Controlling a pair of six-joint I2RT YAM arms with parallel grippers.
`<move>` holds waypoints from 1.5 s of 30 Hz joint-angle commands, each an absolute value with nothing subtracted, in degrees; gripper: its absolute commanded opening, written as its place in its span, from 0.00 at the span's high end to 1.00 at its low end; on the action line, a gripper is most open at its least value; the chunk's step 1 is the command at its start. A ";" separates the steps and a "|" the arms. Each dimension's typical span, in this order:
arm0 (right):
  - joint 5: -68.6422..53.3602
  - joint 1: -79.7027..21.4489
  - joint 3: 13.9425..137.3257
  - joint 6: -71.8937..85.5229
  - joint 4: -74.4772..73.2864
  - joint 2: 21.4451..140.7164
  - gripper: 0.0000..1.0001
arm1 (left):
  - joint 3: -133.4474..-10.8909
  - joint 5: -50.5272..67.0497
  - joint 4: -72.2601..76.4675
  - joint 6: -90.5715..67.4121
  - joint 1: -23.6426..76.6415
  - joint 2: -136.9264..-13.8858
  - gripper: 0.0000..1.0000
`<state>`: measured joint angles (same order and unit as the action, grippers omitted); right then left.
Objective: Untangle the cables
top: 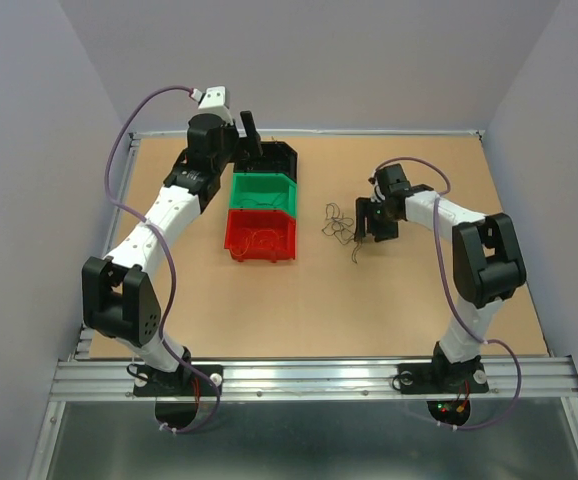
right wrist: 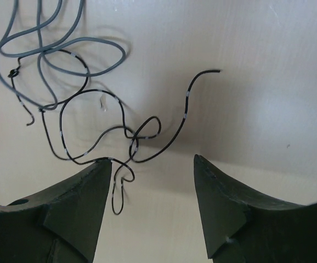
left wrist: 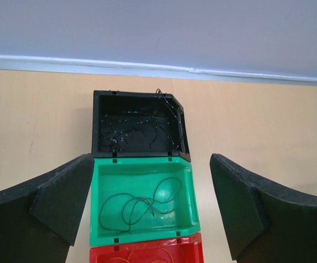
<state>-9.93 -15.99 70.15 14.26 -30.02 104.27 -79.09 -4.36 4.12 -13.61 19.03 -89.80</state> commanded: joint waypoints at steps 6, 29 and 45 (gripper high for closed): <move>-6.42 -18.98 74.54 12.57 -29.97 104.34 0.99 | -82.79 -0.26 2.29 -8.01 22.49 -87.45 0.03; -6.77 -18.98 79.16 14.15 -26.99 76.46 0.99 | -93.87 25.75 2.54 -7.64 34.28 -99.05 0.02; -17.75 -19.07 123.88 22.22 -24.26 109.84 0.99 | -79.38 8.36 3.43 -19.60 19.34 -83.26 0.02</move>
<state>-13.19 -19.00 113.73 17.89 -25.76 103.31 -83.09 11.53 1.45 -16.88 20.10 -91.13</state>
